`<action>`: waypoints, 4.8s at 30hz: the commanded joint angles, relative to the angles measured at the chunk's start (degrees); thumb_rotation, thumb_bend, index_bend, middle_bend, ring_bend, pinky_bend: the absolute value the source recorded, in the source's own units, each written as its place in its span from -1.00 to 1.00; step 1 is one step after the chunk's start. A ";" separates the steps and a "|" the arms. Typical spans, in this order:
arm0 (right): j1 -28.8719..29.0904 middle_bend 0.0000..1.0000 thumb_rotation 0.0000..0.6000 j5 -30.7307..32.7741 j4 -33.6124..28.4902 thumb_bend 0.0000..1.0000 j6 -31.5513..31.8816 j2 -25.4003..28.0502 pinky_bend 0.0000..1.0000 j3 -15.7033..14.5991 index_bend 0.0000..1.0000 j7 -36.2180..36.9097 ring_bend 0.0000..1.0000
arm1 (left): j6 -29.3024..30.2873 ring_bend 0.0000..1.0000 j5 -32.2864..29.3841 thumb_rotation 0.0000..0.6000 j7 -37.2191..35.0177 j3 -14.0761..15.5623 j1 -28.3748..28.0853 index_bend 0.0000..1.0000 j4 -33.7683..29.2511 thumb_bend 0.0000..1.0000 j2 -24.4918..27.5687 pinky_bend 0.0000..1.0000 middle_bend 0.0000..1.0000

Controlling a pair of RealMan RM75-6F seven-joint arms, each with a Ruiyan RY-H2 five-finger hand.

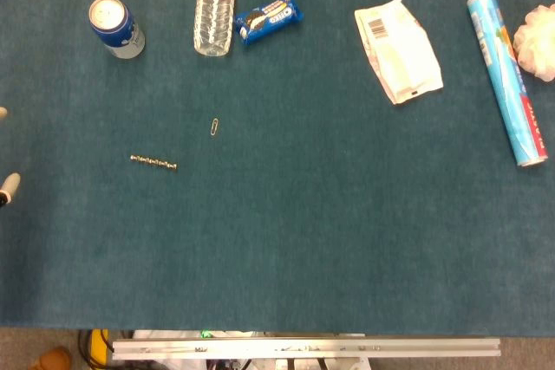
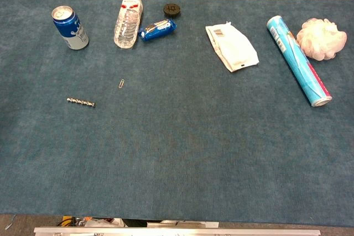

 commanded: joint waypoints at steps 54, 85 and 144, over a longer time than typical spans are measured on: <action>4.30 -0.22 1.00 3.11 -3.76 -0.48 -2.23 1.66 0.10 3.66 -0.20 1.96 -0.26 | -30.91 0.90 0.72 1.00 -6.89 1.74 -22.12 -0.12 19.00 -0.51 -11.28 1.00 0.90; 2.64 -0.22 1.00 3.22 -1.65 -0.48 -0.95 1.85 0.10 2.86 -0.20 4.99 -0.26 | -35.29 0.90 -4.54 1.00 -1.48 3.01 -25.08 0.00 19.78 -0.46 -15.65 1.00 0.90; 0.73 -0.22 1.00 2.69 0.06 -0.48 1.35 2.23 0.10 3.08 -0.20 7.58 -0.26 | -36.41 0.90 -9.88 1.00 1.38 3.69 -26.41 0.06 19.11 -0.20 -16.43 1.00 0.90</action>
